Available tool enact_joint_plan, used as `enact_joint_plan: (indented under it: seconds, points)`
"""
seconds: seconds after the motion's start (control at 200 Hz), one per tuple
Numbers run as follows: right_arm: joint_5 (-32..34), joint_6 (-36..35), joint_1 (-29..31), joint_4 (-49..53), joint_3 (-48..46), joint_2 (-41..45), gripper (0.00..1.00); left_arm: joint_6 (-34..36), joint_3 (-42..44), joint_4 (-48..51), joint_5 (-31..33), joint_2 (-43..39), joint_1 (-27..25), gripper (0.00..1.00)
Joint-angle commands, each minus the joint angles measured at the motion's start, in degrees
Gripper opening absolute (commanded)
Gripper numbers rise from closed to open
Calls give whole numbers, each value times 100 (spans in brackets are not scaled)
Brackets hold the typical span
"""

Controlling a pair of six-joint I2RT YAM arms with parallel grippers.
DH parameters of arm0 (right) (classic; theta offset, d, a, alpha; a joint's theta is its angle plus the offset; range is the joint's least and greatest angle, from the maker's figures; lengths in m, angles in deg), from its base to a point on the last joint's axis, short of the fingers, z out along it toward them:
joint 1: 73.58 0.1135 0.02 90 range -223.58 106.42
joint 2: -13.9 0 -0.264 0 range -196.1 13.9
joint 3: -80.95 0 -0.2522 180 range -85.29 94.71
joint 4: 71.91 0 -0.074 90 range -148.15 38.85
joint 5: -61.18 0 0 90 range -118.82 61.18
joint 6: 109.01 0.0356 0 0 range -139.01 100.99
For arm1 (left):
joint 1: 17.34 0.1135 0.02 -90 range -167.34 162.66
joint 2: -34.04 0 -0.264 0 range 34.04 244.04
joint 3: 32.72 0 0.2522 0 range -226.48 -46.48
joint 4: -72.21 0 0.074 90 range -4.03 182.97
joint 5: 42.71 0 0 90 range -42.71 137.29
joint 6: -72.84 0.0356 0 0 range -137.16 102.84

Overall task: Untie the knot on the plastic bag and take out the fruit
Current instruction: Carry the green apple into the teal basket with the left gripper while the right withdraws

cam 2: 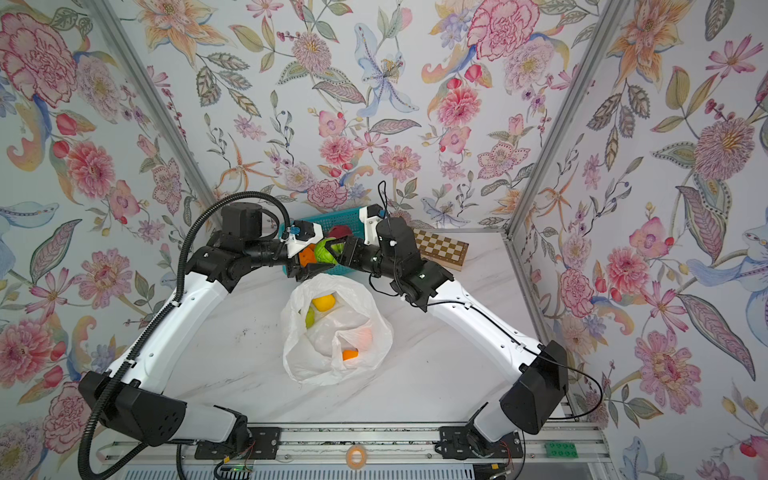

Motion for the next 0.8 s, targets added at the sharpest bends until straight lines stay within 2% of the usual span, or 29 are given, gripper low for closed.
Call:
enact_joint_plan:
  seconds: [0.0,0.075,0.12,0.17,0.265,0.345,0.45,0.63,0.796]
  points:
    - [-132,20,26,-218,28,169,47,1,-172,-92,21,128,-40,68]
    - [-138,4,-21,-246,33,164,49,-24,-184,-123,44,164,-38,56]
    - [-164,-5,-50,-251,47,170,51,-47,-201,-152,65,198,-39,53]
    - [-206,-20,-91,-266,64,169,56,-73,-246,-195,103,238,-38,52]
    - [-156,-74,-153,-274,86,200,74,-314,-305,-418,278,318,-39,52]
    - [31,-197,-208,-313,58,289,82,-708,-341,-747,496,399,-38,53]
    - [248,-411,-310,-391,-34,448,90,-1561,-509,-1141,833,638,-4,53]
    - [326,-498,-538,-561,-346,719,98,-2702,-1183,-1091,1230,1488,97,47]
    - [267,-571,-677,-171,-287,700,99,-3494,-2166,-469,1579,2480,173,46]
